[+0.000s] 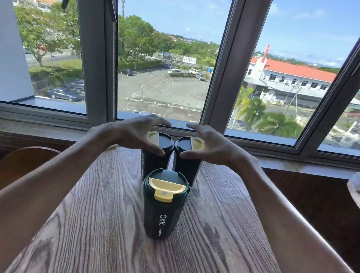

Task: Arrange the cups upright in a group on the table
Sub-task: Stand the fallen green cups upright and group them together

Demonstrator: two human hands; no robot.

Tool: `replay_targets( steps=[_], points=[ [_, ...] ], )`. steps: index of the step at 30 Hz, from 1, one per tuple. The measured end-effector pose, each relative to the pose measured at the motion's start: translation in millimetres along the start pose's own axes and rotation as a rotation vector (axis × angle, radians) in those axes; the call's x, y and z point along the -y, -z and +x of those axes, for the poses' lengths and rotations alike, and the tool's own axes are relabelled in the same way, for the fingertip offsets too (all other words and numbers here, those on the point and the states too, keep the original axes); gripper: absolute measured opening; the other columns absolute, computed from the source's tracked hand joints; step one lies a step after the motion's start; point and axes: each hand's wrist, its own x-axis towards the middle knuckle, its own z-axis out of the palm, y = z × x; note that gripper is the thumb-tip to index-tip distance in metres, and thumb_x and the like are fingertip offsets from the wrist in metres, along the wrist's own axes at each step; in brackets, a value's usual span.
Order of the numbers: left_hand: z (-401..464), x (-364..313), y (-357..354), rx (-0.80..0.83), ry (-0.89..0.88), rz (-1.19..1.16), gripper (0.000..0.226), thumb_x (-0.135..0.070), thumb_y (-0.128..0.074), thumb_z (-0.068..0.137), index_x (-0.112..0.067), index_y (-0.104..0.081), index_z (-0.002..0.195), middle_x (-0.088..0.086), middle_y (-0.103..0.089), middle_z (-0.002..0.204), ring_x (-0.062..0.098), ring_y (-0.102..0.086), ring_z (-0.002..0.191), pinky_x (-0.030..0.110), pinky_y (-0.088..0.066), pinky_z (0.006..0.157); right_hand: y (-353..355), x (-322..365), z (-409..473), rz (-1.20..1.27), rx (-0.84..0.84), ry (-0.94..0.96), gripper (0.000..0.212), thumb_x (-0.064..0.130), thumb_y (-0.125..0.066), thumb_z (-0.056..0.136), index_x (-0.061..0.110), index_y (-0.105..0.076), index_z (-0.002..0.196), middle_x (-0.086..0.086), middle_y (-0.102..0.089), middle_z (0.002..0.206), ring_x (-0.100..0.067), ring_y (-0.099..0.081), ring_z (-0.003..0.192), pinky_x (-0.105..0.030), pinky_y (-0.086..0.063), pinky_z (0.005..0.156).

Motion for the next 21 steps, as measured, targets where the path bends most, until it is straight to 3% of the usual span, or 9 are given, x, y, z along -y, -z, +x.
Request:
replay_targets(
  steps=[4,7,10,12,15,21],
  points=[
    [-41.1,36.2,-37.3,-0.276,-0.058,-0.193,0.065,-0.041,-0.076,0.077,-0.035,-0.046,0.134,-0.009,-0.046,0.139,0.007,-0.045,0.128,0.042,-0.041,0.11,-28.1,-14.2,-60.7,0.148,-0.252,0.011,0.076,0.04,-0.075,0.081,0.028,-0.036,0.146,-0.002,-0.044,0.143,-0.015,-0.044,0.132,-0.031,-0.04,0.107],
    [-81.8,50.1,-76.2,-0.307,-0.008,-0.254,0.063,-0.044,-0.074,0.076,-0.038,-0.047,0.133,-0.016,-0.047,0.135,0.001,-0.05,0.121,0.016,-0.047,0.099,-54.3,-21.2,-102.3,0.267,-0.275,-0.07,0.067,0.039,-0.076,0.079,0.028,-0.046,0.138,0.006,-0.05,0.132,-0.009,-0.055,0.118,-0.022,-0.055,0.086],
    [-106.7,50.6,-109.7,-0.185,0.009,-0.531,0.069,-0.052,-0.078,0.067,-0.039,-0.052,0.129,-0.015,-0.054,0.132,0.002,-0.054,0.121,0.024,-0.052,0.097,-80.9,-16.9,-128.6,0.45,-0.236,-0.103,0.064,0.045,-0.079,0.073,0.03,-0.053,0.13,0.01,-0.059,0.125,-0.004,-0.06,0.111,-0.026,-0.057,0.088],
    [-113.4,45.0,-129.1,-0.114,-0.004,-0.722,0.065,-0.04,-0.082,0.067,-0.036,-0.055,0.126,-0.01,-0.06,0.128,0.008,-0.057,0.12,0.024,-0.054,0.094,-101.8,-7.9,-137.4,0.572,-0.177,-0.108,0.064,0.046,-0.082,0.07,0.033,-0.055,0.127,0.008,-0.064,0.118,-0.005,-0.063,0.109,-0.034,-0.057,0.089],
    [-113.4,30.1,-149.0,-0.202,0.017,-0.83,0.057,-0.017,-0.082,0.071,-0.023,-0.059,0.123,-0.004,-0.065,0.121,0.014,-0.063,0.113,0.025,-0.057,0.087,-127.6,6.4,-138.6,0.694,-0.186,-0.116,0.061,0.036,-0.085,0.071,0.03,-0.057,0.125,0.006,-0.067,0.117,-0.009,-0.066,0.108,-0.035,-0.058,0.088],
    [-111.2,23.3,-163.1,-0.362,0.094,-0.828,0.051,-0.01,-0.081,0.07,-0.017,-0.063,0.117,-0.005,-0.072,0.109,0.009,-0.067,0.104,0.023,-0.059,0.076,-141.4,21.7,-133.0,0.778,-0.334,-0.137,0.052,0.016,-0.083,0.075,0.027,-0.06,0.12,0.008,-0.073,0.108,-0.007,-0.07,0.1,-0.026,-0.057,0.082]
  ],
)
